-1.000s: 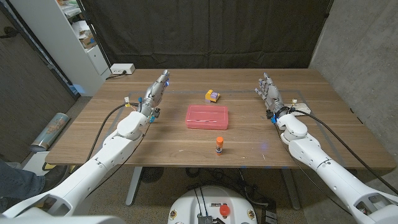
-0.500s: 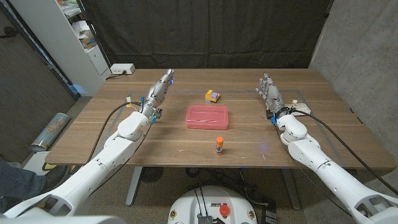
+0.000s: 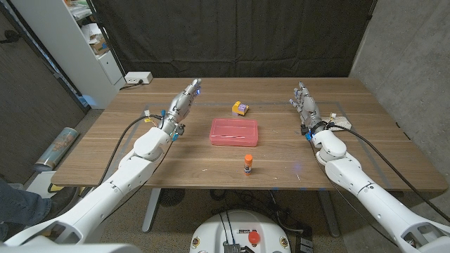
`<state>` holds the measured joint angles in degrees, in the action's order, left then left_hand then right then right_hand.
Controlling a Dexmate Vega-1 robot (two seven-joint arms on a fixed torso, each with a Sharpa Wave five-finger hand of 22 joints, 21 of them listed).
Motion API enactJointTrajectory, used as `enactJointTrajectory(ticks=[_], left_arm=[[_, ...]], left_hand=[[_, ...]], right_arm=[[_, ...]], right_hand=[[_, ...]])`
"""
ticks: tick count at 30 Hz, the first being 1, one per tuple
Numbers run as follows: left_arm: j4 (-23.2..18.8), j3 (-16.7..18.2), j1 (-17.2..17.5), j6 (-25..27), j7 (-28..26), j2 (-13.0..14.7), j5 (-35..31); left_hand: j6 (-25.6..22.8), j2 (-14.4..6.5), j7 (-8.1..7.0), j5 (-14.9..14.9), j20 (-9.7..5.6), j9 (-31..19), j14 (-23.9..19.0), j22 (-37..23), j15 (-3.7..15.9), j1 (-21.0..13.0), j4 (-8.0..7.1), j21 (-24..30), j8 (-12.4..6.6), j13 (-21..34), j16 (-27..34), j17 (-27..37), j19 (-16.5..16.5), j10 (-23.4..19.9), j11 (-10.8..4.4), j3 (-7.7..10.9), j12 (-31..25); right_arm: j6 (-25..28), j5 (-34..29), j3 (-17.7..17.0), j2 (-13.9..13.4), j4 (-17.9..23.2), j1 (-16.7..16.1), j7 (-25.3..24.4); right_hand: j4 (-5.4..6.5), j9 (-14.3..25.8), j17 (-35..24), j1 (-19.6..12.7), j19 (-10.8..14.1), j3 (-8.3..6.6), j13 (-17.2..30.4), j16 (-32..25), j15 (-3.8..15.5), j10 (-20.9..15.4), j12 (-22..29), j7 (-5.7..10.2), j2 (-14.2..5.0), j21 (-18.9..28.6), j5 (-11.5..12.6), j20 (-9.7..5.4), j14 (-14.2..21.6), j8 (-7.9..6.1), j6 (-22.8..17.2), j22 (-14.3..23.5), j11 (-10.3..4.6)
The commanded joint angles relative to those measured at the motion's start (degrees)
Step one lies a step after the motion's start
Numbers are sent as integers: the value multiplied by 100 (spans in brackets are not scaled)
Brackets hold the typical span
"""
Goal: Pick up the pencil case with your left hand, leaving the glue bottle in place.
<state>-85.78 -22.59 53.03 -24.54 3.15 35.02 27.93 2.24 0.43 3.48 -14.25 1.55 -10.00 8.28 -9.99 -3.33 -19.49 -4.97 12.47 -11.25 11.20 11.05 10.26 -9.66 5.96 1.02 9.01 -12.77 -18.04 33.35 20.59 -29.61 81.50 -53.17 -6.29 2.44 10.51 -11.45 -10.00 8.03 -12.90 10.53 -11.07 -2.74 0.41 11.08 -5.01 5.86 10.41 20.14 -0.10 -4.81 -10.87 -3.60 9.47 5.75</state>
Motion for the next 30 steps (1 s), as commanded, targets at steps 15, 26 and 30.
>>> enactJointTrajectory(ticks=[15,26,30], left_arm=[[-370,-54,87,-99,-78,176,-448],[-460,-13,206,-280,-199,204,-646],[-495,0,227,-316,-261,238,-789]], left_hand=[[-67,-53,-1,-35,59,-27,-40,-21,16,-117,75,-53,-23,-5,11,10,-293,-37,1,28,-13],[-90,-68,-20,-30,78,-27,-44,-22,22,-152,99,-61,-23,-5,5,10,-291,-44,-12,38,-9],[-105,-74,-37,-28,83,-28,-53,-22,42,-166,110,-63,-25,-5,6,10,-287,-47,-9,41,-7]], right_arm=[[-112,12,-45,46,-43,-16,-16],[-110,-26,-41,50,31,-28,-67],[-112,-27,-32,76,33,-21,-79]], right_hand=[[-21,22,-19,-42,-29,2,13,-48,24,-19,17,6,-17,33,44,1,-16,-48,-48,26,-9],[-28,23,-19,-47,-33,13,13,-51,13,-25,17,15,-20,34,51,1,-8,-45,-49,26,2],[-30,23,-19,-49,-32,15,13,-52,13,-28,18,16,-21,35,53,1,-5,-45,-52,26,-8]])
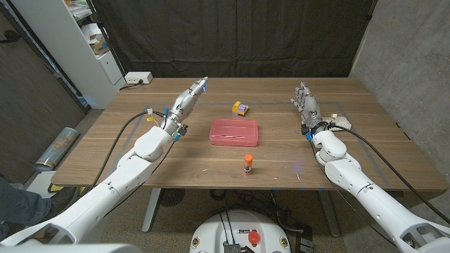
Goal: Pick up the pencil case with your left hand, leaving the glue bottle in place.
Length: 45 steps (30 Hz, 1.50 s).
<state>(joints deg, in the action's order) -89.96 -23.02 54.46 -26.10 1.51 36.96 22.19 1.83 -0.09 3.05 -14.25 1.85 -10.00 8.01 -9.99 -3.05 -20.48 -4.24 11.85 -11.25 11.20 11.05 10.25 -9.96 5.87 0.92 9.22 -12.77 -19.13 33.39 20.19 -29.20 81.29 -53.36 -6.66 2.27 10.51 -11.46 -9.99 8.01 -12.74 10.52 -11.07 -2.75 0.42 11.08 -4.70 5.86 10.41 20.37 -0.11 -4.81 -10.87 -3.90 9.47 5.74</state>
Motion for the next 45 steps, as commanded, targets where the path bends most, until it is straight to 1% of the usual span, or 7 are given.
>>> enactJointTrajectory(ticks=[1,18,26,30,37,40,45], left_arm=[[-106,48,95,-149,-107,67,-247],[-441,135,285,-53,-626,219,-1047],[-520,115,291,-82,-669,256,-1258],[-604,86,289,-6,-750,292,-1515],[-885,64,340,312,-1212,356,-2388],[-916,32,312,319,-1105,392,-2338],[-966,10,320,284,-1230,385,-2565]], left_hand=[[-65,-22,7,-28,59,-28,-28,-23,16,-70,39,-2,-24,-5,7,11,-256,-37,1,21,-7],[-110,-44,-35,-23,116,-29,-64,-23,28,-141,91,-7,-25,-5,7,10,-229,-66,-18,39,-6],[-123,-52,-43,-22,136,-30,-83,-24,42,-172,114,-7,-24,-5,10,10,-216,-77,-44,47,-6],[-131,-54,-52,-21,140,-30,-93,-24,41,-186,125,-8,-24,-5,11,9,-211,-82,-34,50,-5],[-131,-58,-67,-21,153,-31,-104,-24,36,-215,147,-8,-19,-5,10,9,-197,-98,-10,57,-8],[-130,-60,-78,-21,162,-31,-125,-24,36,-230,157,-8,-16,-4,16,9,-192,-110,-25,60,-10],[-126,-64,-86,-21,166,-32,-172,-25,23,-269,188,-8,-8,-2,26,9,-174,-200,8,68,-39]], right_arm=[[-10,-37,13,35,53,2,-37],[-135,-30,31,123,-63,77,36],[-160,-46,14,135,-36,68,-14],[-164,-23,-11,138,-15,54,-35],[-243,-32,-24,137,-59,67,9],[-227,-1,-34,156,-57,70,-5],[-242,2,-27,161,-102,89,29]], right_hand=[[-14,24,-18,-50,-31,-1,13,-51,12,-37,21,-17,-22,35,31,3,-5,-47,-26,27,-2],[-26,24,-18,-64,-30,12,14,-52,15,-53,23,-12,-28,39,42,4,1,-53,-55,26,-5],[-27,25,-22,-62,0,23,14,-85,26,-106,40,-8,-33,51,47,4,85,-57,-73,26,-25],[-29,25,-24,-63,2,27,15,-86,26,-108,39,-8,-34,51,49,8,88,-58,-81,26,-24],[-30,25,-26,-62,5,34,15,-86,28,-111,38,1,-34,52,52,9,92,-56,-80,26,-28],[-30,25,-26,-61,6,36,15,-87,30,-109,36,1,-35,52,52,9,96,-56,-82,26,-30],[-32,25,-28,-62,7,40,15,-87,29,-110,35,3,-35,52,55,11,98,-55,-84,26,-23]])
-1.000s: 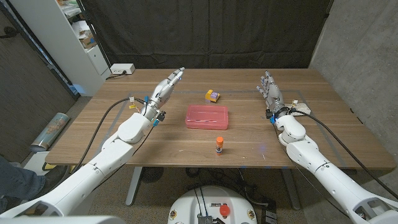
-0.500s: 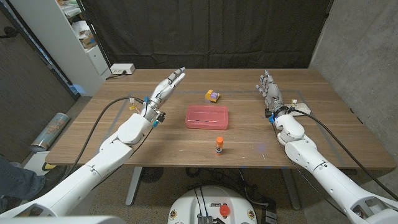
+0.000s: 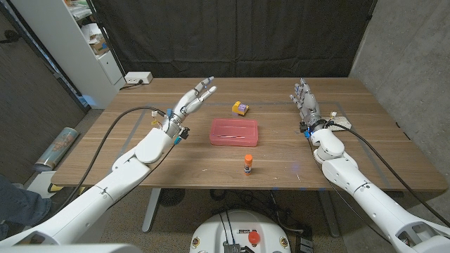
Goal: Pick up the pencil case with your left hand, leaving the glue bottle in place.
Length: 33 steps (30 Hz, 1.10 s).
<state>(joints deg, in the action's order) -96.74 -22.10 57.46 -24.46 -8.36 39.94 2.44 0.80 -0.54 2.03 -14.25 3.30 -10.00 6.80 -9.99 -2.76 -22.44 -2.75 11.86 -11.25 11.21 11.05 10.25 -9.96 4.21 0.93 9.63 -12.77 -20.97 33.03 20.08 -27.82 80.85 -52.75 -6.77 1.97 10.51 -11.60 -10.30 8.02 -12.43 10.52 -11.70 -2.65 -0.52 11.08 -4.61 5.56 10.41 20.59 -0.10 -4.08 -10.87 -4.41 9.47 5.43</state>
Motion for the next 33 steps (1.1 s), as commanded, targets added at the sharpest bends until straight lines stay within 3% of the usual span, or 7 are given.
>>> enactJointTrajectory(ticks=[1,8,22,33], left_arm=[[-293,-89,21,113,-277,86,-654],[-477,-136,60,525,-651,135,-1466],[-657,-276,13,751,-677,280,-1844],[-848,-446,-42,1132,-854,385,-2608]], left_hand=[[-28,-20,15,-21,27,-33,-58,-25,-6,-78,43,-9,-9,-2,28,9,-173,-37,5,27,-40],[-14,-21,-21,-22,35,-34,-71,-25,-9,-114,72,-7,1,0,24,10,-152,-25,19,34,-29],[-22,-17,-26,-30,116,-36,-107,-28,-22,-179,127,-7,4,4,23,13,-120,-21,16,41,-17],[8,-5,-33,-37,182,-38,-124,-29,-43,-217,161,-4,18,6,21,15,-94,-17,62,41,-10]], right_arm=[[-58,41,-15,28,-66,31,40],[-86,40,-1,49,-136,76,82],[-65,49,-15,45,-112,81,57],[-93,64,-32,51,-115,77,59]], right_hand=[[-2,26,-14,-31,7,11,16,-25,15,-17,35,-6,-5,52,33,11,27,-55,-34,26,8],[-3,26,-17,-30,3,18,16,-34,21,-30,37,0,-8,50,37,23,51,-54,-37,26,-1],[-3,26,-23,-26,1,33,17,-46,16,-63,43,13,-13,48,42,17,90,-54,-48,27,-18],[-8,26,-26,-29,0,42,18,-49,9,-79,45,17,-14,47,46,17,106,-53,-51,27,-14]])
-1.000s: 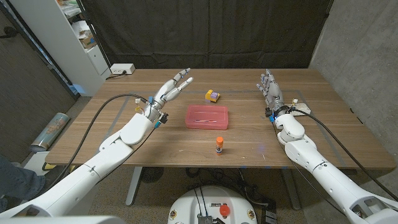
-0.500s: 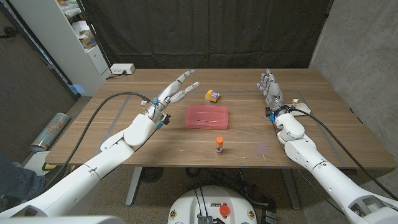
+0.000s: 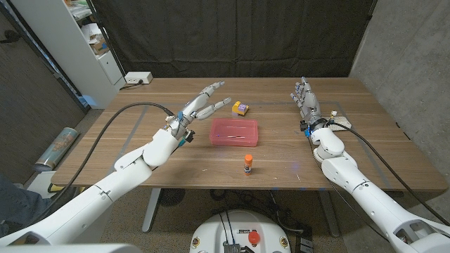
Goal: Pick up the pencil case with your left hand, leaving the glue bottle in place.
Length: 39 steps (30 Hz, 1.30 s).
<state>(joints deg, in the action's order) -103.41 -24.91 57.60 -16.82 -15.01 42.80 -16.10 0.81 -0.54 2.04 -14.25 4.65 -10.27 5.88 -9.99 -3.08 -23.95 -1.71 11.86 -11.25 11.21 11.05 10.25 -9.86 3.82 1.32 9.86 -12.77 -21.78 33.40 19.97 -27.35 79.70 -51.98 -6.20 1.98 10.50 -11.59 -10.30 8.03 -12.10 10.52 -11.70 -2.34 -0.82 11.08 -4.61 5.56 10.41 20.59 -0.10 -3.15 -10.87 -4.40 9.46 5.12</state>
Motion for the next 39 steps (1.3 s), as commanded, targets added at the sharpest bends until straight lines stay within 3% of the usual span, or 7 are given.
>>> enactJointTrajectory(ticks=[1,23,39], left_arm=[[-185,-187,-69,394,-184,104,-797],[-158,-472,-280,563,-200,188,-1271],[-191,-717,-522,665,-36,278,-1799]], left_hand=[[9,-2,-41,-38,55,-11,-39,-29,-7,-70,61,-3,19,6,23,15,-99,21,23,17,-10],[19,76,-90,-72,169,-15,-141,-37,-27,-129,137,21,21,12,42,26,12,-12,28,-19,-11],[106,224,-209,-157,548,-21,-224,-53,-53,-234,254,70,40,27,46,43,204,82,-36,-80,28]], right_arm=[[-25,17,-13,-1,-19,5,25],[-131,92,-30,70,-201,-6,84],[-167,116,-53,109,-249,6,56]], right_hand=[[-9,27,-27,-30,1,11,18,-49,-22,-47,43,18,-14,48,47,15,14,-54,-57,27,12],[-17,27,-34,-35,-18,31,20,-44,-23,-62,38,28,-21,42,56,27,19,-51,-62,27,23],[-23,27,-38,-41,-35,44,21,-38,-32,-44,26,26,-30,37,62,35,12,-42,-50,27,19]])
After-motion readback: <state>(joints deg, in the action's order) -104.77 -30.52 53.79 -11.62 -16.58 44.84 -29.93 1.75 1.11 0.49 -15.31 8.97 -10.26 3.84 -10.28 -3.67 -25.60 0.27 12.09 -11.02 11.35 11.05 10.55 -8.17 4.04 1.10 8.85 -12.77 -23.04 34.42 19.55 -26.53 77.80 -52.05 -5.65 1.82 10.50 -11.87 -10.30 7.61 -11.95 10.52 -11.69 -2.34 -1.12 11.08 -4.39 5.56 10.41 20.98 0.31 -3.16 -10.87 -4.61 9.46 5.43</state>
